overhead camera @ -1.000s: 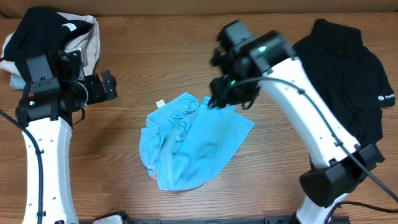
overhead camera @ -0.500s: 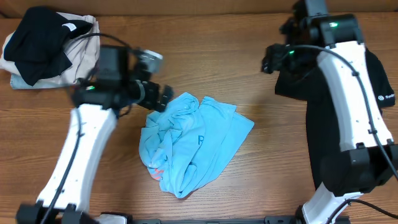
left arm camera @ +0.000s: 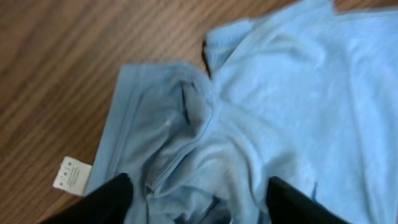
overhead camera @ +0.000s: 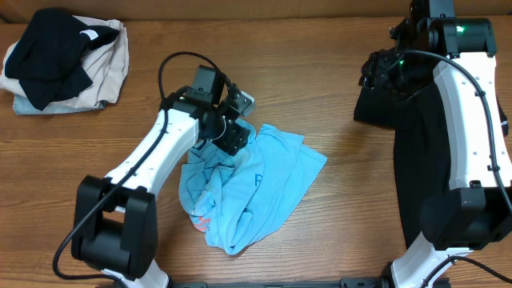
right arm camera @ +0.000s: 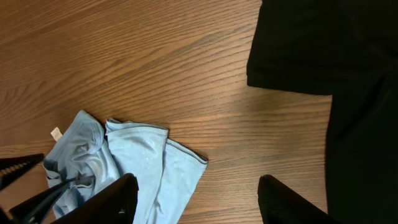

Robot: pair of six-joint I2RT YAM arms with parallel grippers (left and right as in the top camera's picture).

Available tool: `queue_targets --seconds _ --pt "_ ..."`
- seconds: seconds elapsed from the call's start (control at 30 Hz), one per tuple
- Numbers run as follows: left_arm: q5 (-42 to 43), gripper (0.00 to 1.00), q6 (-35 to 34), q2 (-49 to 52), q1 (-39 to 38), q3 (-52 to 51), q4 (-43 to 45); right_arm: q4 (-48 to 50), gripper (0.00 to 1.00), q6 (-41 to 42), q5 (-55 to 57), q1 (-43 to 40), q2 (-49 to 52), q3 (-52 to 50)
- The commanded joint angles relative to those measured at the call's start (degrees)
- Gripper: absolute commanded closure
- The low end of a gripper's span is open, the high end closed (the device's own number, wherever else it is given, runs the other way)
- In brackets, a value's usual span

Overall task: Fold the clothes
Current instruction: 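Grasp the light-blue shirt's top edge with the left gripper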

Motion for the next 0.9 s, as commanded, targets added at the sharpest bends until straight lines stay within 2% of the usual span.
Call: queue_targets --seconds 0.0,0.1,0.37,0.47,0.63,0.87 --pt "-3.26 0.39 1.55 2.51 0.33 1.07 -1.42 0.28 0.35 0.0 0.28 -0.07 -2.36 0.7" --pt "-3.34 0.44 1.55 4.33 0.59 1.07 -2.89 0.26 0.34 0.0 0.28 -0.07 -2.36 0.7" --pt "-2.8 0.42 1.01 8.13 0.79 1.05 -3.06 0.28 0.34 -0.02 0.31 -0.07 -2.36 0.7" --pt "-3.54 0.48 -0.74 9.46 0.79 1.05 -2.58 0.26 0.34 0.0 0.52 -0.07 -2.36 0.7" --pt "-5.77 0.5 -4.59 10.49 0.79 1.05 -1.05 0.26 0.34 -0.02 1.36 -0.07 -2.36 0.59" --pt "-8.83 0.55 -6.54 10.47 0.79 1.05 -0.22 0.26 0.3 -0.02 1.38 -0.07 -2.12 0.39"
